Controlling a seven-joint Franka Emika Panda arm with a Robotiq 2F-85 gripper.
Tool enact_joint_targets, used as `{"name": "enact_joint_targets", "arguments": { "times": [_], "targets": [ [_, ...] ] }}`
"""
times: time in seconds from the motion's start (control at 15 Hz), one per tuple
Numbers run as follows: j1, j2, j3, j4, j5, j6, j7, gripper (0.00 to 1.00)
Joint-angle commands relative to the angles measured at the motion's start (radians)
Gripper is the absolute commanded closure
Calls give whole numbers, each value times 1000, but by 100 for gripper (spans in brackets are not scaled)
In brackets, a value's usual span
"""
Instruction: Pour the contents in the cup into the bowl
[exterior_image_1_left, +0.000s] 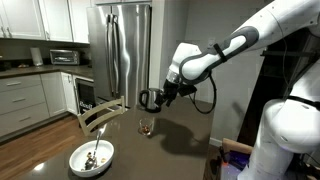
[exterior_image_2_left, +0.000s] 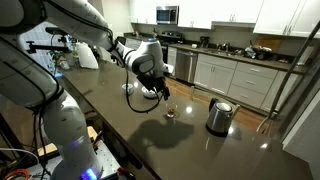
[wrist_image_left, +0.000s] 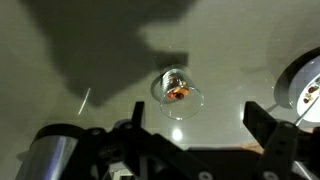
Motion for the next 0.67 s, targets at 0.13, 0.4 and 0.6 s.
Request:
{"name": "enact_joint_targets", "arguments": {
  "times": [0.13,0.4,0.6],
  "targets": [
    [42,214,-16,169,60,4,-46,0],
    [36,340,-11,285,65,-55,-23,0],
    [30,412,-16,366,32,-156,19,0]
  ]
}}
